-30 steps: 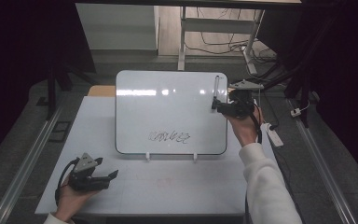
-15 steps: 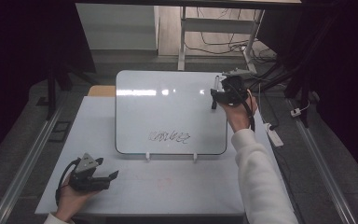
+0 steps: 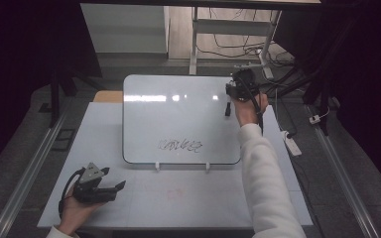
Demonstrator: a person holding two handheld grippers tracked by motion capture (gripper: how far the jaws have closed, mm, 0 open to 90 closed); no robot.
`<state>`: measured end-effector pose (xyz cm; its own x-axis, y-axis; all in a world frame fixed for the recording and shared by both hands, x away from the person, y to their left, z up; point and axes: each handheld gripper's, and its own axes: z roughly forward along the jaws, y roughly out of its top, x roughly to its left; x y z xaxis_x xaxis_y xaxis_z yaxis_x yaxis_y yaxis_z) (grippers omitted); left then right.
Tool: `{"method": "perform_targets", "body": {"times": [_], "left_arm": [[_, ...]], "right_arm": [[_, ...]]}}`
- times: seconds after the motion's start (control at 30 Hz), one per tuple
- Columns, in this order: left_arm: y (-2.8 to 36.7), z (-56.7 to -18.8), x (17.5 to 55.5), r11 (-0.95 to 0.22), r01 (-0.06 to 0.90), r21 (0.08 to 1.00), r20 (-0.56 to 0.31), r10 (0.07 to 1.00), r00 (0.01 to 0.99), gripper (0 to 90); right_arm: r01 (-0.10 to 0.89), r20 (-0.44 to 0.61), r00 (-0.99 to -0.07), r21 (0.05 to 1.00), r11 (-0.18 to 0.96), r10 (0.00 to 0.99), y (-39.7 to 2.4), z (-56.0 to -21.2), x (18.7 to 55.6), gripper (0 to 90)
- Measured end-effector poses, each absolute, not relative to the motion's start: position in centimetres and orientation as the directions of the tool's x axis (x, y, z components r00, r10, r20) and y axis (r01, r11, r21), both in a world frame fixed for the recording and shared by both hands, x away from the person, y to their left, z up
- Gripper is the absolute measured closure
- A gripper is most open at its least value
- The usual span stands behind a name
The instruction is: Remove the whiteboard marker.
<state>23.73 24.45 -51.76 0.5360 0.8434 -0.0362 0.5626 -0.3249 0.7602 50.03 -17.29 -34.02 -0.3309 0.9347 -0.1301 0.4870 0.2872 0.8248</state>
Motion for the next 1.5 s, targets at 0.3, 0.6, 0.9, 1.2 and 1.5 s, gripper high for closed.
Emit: {"method": "perform_targets", "body": {"times": [0.3,0.6,0.9,1.2,1.5], "left_arm": [[24.5,-51.9,23.7,-0.325,0.562,0.76,-0.036,0.844,0.536,22.9],[24.7,-51.9,23.5,-0.315,0.561,0.766,-0.035,0.85,0.525,23.5],[25.1,-51.9,23.4,-0.294,0.562,0.773,-0.045,0.859,0.511,24.1],[24.2,-50.2,22.6,-0.265,0.476,0.838,-0.035,0.845,0.533,27.7],[18.3,-46.3,24.0,-0.241,0.414,0.878,-0.134,0.705,0.696,32.8]], "right_arm": [[0.497,-0.137,-0.284,0.826,0.268,0.949,-16.3,-34.6,50.5,73.3],[0.49,-0.089,-0.294,0.841,0.23,0.952,-16.1,-34.7,50.3,80.4],[0.385,-0.062,-0.389,0.895,0.224,0.919,-17.0,-33.1,46.6,80.7],[0.316,0.023,-0.555,0.931,0.184,0.832,-19.1,-34.8,38.8,80.7],[0.315,0.077,-0.725,0.921,0.23,0.685,-16.8,-39.8,31.9,80.6]]}}
